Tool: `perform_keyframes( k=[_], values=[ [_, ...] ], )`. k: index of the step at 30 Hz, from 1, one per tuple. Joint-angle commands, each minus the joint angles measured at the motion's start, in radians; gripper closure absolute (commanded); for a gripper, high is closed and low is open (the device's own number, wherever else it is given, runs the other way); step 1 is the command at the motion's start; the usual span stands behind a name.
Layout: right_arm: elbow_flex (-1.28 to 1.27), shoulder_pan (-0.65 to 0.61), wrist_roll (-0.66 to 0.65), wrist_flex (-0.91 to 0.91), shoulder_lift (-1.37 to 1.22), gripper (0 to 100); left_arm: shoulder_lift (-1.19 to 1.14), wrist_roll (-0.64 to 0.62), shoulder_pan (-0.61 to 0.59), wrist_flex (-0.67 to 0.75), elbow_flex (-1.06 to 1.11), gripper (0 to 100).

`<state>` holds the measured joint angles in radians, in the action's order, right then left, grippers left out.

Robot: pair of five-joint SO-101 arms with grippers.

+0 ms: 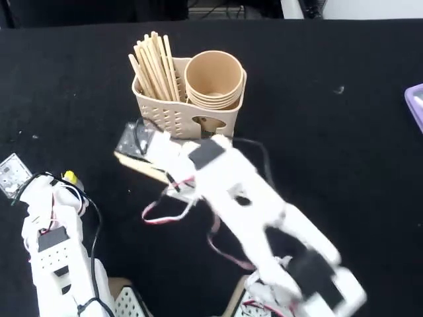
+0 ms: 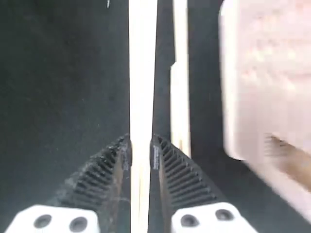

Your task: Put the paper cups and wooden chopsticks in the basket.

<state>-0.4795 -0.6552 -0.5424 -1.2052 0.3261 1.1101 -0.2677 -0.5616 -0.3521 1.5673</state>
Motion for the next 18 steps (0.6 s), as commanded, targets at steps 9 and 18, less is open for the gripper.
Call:
perform_keyframes(
  k=[9,18],
  values=[
    [0.035,0.006,0.33,0.552,0.558,98.7,0.014,-0.009,-0.007,0.017,-0.071,84],
    [-0.016,0.038,0.362,1.137,0.275,98.7,0.014,-0.008,-0.005,0.017,-0.071,84]
  ],
)
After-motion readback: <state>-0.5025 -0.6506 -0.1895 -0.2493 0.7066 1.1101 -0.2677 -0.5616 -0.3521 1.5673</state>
